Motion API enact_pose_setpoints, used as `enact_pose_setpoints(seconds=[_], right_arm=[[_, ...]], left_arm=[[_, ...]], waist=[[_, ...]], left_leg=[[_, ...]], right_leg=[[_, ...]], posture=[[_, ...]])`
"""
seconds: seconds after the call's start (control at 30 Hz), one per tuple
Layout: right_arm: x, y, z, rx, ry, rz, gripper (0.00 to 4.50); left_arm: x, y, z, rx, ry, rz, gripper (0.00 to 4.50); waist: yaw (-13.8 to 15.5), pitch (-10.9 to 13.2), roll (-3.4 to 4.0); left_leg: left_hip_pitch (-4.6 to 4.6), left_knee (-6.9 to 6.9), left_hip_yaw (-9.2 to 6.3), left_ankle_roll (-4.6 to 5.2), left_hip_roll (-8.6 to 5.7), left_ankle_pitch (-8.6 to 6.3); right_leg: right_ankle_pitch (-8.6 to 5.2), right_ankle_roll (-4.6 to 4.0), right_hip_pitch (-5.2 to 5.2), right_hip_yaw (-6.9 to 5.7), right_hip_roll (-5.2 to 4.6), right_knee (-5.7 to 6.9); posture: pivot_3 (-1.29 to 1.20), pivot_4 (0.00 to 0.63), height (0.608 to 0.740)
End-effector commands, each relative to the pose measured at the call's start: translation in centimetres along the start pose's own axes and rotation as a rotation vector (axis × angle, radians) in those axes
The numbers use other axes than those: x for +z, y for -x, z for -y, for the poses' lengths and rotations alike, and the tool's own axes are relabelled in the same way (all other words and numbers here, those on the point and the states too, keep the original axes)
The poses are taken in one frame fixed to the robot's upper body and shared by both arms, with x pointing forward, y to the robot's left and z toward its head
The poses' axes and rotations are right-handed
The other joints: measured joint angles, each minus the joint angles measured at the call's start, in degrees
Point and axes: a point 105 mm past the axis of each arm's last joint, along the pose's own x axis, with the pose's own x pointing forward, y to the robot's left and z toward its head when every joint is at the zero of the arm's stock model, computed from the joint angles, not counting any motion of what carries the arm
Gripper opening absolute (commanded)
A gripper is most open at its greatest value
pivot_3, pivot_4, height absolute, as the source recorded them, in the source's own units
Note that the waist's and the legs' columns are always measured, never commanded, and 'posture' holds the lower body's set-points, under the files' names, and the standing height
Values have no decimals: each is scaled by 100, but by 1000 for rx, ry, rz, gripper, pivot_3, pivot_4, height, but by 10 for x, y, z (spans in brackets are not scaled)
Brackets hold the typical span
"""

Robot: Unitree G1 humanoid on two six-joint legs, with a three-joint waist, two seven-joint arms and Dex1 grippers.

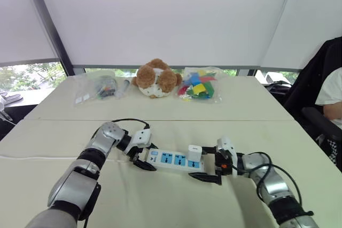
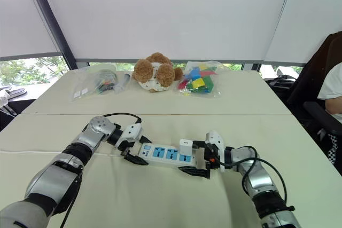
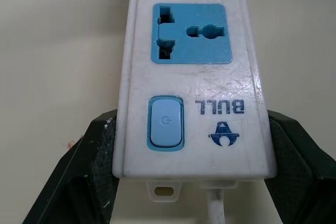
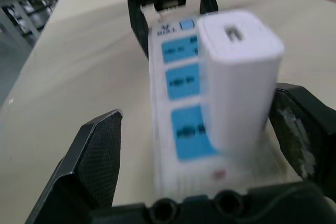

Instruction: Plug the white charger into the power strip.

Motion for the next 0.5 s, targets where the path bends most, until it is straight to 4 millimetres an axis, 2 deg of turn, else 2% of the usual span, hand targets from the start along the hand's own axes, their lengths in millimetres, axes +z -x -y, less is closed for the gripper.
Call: enact_pose_setpoints(seconds=[0.03, 0.1, 0.17, 0.2, 0.3, 0.4, 0.5], right_arm=[[19, 29, 2, -56, 45, -5, 4450], [19, 46, -1, -83, 51, -52, 4450], [20, 61, -3, -114, 45, -85, 4500], [21, 67, -4, -132, 41, -97, 4500], [23, 81, -7, -172, 24, -116, 4500], [23, 90, -11, -193, 11, -139, 4500], [21, 100, -12, -218, -3, -156, 4500]], left_arm=[[-14, 0, -2, 95, 75, -1, 3036], [-13, 2, -5, 134, 84, 27, 3036], [-12, 3, -7, 159, 89, 49, 4076], [-11, 4, -7, 163, 103, 68, 4420], [-8, 7, -6, 178, 116, 108, 4470], [-5, 13, -4, 193, 95, 123, 4470], [0, 23, 0, 214, 75, 129, 4470]], waist=[[4, 4, 2], [4, 9, 2], [-4, 24, 0], [-34, 53, -5], [-54, 78, -21], [-54, 88, -13], [-47, 114, -24]], left_leg=[[-3, 3, 0, 0, 0, 0], [-3, 7, -1, 0, -1, 0], [-2, 18, -9, 0, -1, 0], [-1, 25, -13, 0, -1, 0], [-24, 45, -25, -1, -1, 0], [-77, 60, -24, -2, -3, 1], [-86, 55, -24, -2, -5, 1]], right_leg=[[0, 0, -1, 1, 0, 0], [0, 0, -2, 1, -1, 0], [1, -1, -1, 1, 3, 2], [3, -4, -1, 1, 5, 6], [11, -11, -18, 0, 12, 12], [28, 19, -63, 4, 12, 11], [41, 44, -73, 7, 13, 9]], posture=[[0, 150, 739], [0, 150, 739], [0, 150, 739], [0, 150, 739], [0, 150, 739], [0, 150, 739], [0, 150, 739]])
